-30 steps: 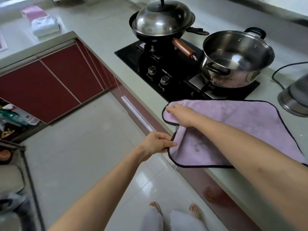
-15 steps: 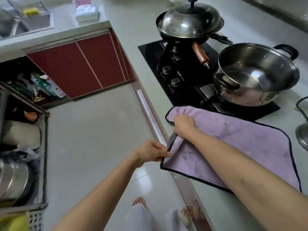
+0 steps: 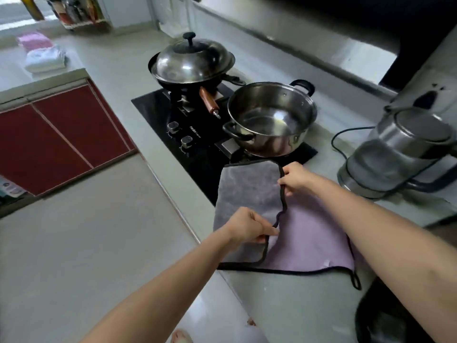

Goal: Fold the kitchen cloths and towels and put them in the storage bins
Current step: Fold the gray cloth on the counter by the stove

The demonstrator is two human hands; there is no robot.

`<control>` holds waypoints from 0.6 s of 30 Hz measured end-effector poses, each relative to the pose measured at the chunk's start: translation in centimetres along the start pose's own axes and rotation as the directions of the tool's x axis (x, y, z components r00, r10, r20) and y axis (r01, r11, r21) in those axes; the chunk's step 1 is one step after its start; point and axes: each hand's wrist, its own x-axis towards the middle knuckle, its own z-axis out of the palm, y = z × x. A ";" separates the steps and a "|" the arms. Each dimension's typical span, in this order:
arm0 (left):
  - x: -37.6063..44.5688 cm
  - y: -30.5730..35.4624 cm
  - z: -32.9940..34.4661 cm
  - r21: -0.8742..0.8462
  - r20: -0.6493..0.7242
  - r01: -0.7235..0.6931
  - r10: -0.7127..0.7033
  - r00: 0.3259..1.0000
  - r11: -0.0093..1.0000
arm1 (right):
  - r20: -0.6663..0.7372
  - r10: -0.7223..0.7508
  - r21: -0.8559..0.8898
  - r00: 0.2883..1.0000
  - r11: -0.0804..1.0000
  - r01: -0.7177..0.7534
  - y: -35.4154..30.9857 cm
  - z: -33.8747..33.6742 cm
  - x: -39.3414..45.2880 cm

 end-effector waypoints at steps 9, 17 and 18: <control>5.7 2.9 11.0 0.030 0.159 -0.037 0.031 0.987 0.999 | -0.413 0.144 -0.022 0.899 0.985 -0.169 8.6 -6.1 -0.2; 10.8 0.1 1.1 0.415 -0.486 -0.009 0.230 0.843 0.910 | -0.339 0.260 -0.125 0.904 0.940 -0.317 10.9 -2.7 1.7; 11.4 -0.2 -0.3 0.355 -0.551 0.061 0.156 0.820 0.933 | -0.355 0.287 -0.132 0.890 0.927 -0.352 11.0 -2.5 1.9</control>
